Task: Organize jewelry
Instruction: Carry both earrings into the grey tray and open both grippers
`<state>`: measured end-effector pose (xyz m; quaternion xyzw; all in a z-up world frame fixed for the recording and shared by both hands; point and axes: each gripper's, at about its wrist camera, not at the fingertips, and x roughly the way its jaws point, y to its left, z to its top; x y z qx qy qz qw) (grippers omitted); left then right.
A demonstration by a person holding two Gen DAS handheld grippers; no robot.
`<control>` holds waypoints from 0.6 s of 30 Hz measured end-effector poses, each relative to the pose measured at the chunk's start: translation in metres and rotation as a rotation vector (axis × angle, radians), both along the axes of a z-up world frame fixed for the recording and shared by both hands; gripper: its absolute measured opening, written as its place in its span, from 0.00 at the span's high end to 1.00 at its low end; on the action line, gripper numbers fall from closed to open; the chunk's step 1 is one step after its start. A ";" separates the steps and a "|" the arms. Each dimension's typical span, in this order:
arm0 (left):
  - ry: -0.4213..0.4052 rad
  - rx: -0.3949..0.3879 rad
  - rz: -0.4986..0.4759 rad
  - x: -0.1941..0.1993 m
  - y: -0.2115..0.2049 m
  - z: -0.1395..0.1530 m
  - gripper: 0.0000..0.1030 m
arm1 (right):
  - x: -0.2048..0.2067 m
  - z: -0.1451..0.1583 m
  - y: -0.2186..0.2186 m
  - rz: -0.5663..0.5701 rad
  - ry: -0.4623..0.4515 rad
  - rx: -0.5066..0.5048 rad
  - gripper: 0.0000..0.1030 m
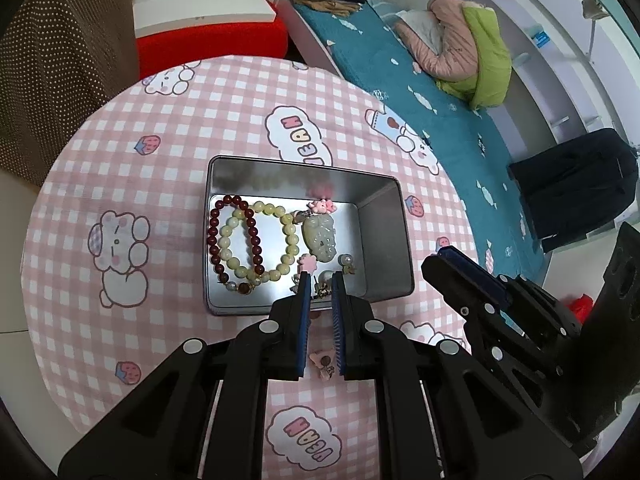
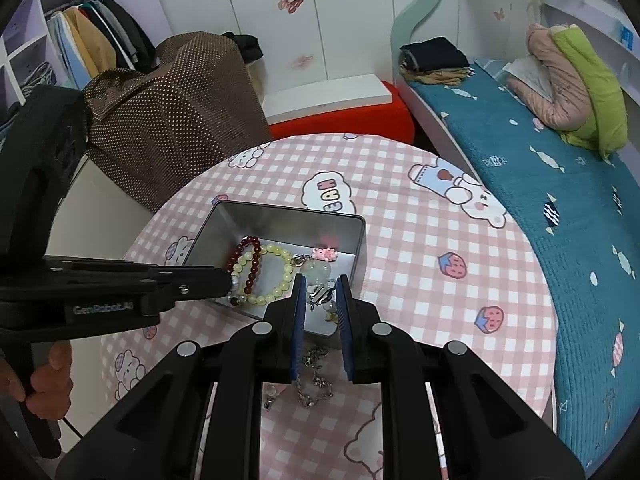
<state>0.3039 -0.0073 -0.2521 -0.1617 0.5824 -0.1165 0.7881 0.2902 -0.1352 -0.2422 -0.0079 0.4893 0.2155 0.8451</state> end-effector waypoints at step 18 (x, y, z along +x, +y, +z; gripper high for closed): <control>0.024 -0.009 -0.025 0.009 -0.007 -0.013 0.90 | 0.004 -0.002 -0.018 -0.093 0.028 -0.031 0.71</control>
